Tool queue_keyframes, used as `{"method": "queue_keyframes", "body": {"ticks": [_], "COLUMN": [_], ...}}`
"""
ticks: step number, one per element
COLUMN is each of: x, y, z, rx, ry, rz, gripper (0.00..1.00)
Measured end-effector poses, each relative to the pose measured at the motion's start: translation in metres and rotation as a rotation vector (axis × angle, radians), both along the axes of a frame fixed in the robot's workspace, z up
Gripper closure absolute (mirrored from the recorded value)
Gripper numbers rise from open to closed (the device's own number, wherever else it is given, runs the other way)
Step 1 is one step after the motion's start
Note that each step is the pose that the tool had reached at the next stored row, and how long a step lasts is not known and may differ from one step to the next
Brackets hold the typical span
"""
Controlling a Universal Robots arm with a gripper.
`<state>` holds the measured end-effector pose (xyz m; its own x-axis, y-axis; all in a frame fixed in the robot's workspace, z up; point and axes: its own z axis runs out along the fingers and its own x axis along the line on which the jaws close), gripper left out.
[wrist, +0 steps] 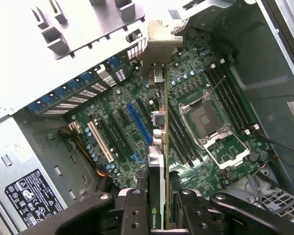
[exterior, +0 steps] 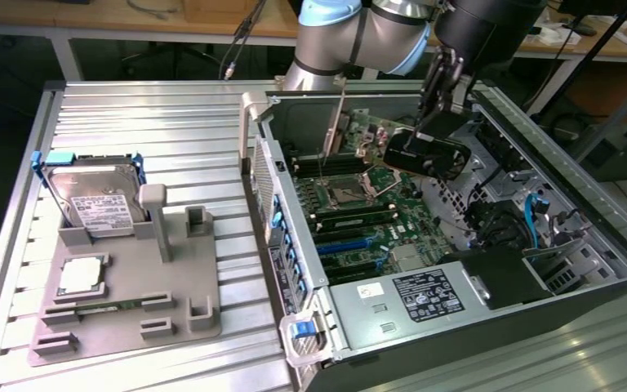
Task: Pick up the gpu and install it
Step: 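Insert the gpu into the slot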
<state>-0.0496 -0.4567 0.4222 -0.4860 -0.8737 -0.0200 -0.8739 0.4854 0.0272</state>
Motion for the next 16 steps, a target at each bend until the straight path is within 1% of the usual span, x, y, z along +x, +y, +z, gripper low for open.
{"method": "queue_keyframes", "body": {"ticks": [16], "x": [0.0000], "y": [0.0000], "z": [0.0000], "rx": [0.0000], "ry": [0.0000], "rz": [0.073], "gripper": [0.73]}}
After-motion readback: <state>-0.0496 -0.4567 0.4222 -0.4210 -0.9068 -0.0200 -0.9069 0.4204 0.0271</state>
